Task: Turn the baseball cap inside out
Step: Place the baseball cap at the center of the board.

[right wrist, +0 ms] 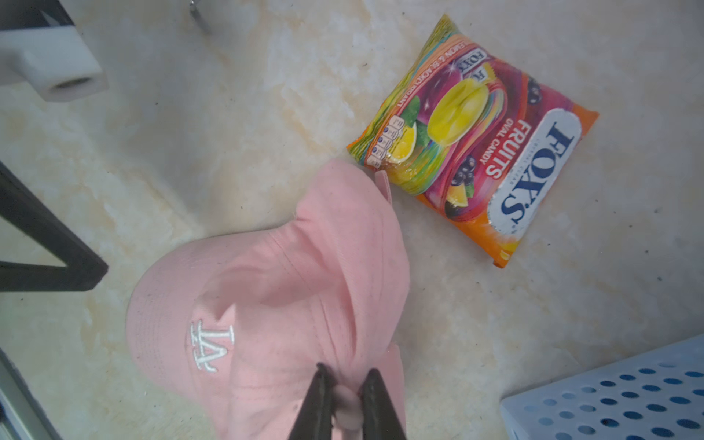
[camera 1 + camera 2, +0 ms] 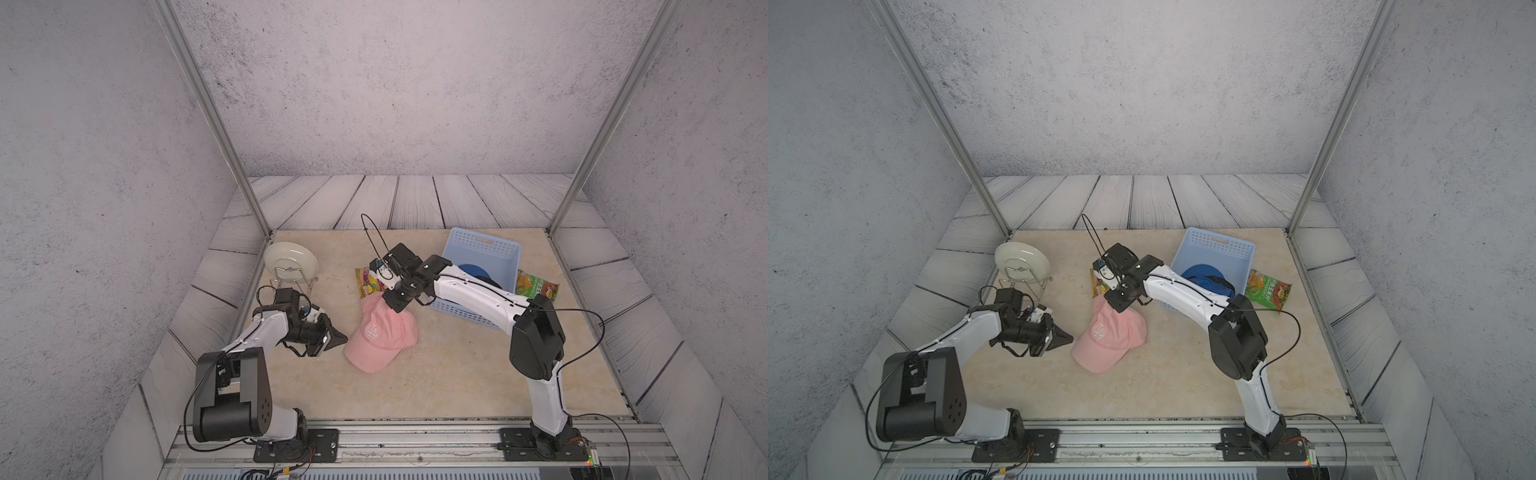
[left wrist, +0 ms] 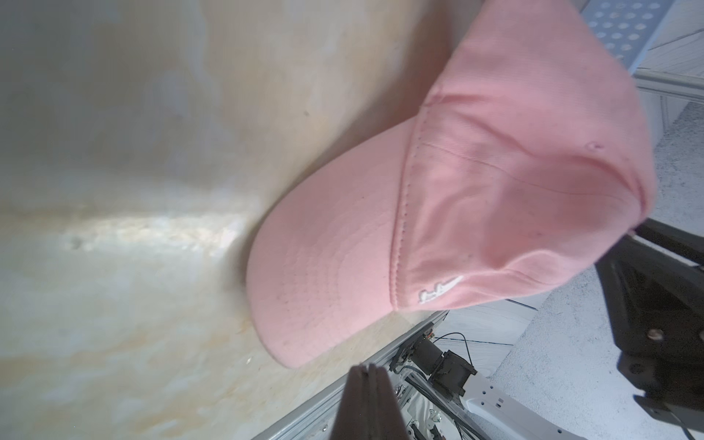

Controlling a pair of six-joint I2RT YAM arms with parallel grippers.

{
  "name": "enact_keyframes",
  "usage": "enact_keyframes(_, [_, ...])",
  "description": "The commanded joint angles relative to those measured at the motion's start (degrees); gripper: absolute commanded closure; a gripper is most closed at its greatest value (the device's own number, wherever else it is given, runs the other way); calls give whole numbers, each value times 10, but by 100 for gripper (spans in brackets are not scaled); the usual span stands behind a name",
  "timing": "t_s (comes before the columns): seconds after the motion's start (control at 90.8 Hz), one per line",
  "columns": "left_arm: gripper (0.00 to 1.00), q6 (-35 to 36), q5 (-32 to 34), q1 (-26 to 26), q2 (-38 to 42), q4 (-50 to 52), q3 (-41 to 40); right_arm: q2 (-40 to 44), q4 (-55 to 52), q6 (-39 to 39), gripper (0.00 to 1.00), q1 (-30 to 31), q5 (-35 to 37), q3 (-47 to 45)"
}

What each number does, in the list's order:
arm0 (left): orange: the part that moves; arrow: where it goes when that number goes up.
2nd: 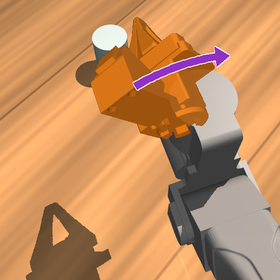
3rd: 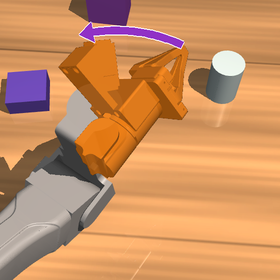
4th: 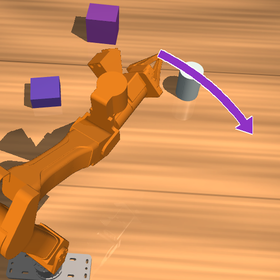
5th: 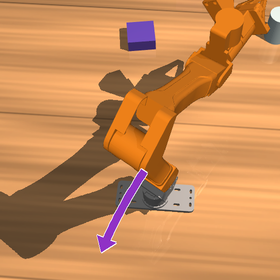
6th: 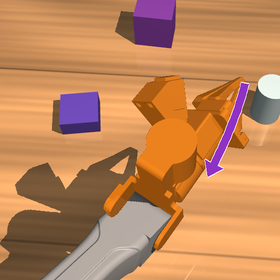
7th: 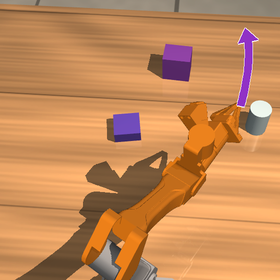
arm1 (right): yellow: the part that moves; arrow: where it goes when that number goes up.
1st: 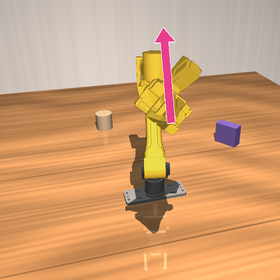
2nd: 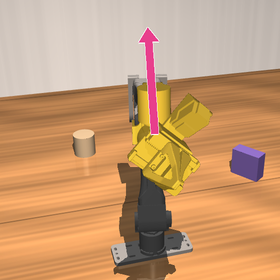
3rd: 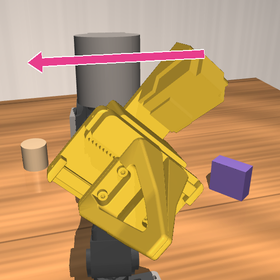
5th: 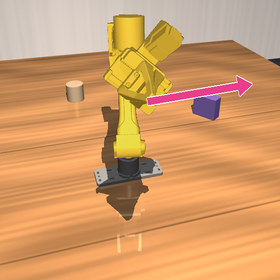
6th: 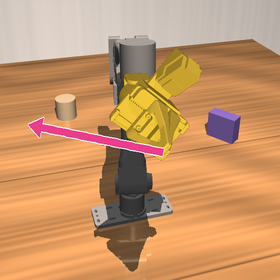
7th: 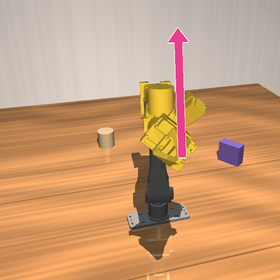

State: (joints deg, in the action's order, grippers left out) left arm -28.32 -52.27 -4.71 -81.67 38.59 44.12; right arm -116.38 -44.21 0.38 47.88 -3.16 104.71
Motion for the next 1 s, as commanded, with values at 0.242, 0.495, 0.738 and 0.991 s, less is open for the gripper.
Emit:
enact_keyframes(0.242, [76, 33, -14, -4, -32, -19, 43, -10, -26, 13, 95, -9, 95, 3])
enact_keyframes(0.495, [54, 63, 13, -4, -6, -18, 56, -12, -8, 2, 81, -7, -47, 7])
enact_keyframes(0.738, [41, 80, 42, -3, 25, -13, 63, -29, -27, -5, 79, -8, -104, 17])
enact_keyframes(0.991, [20, 118, 69, -2, 76, -34, 81, 18, -20, -13, 43, -9, -68, 23])
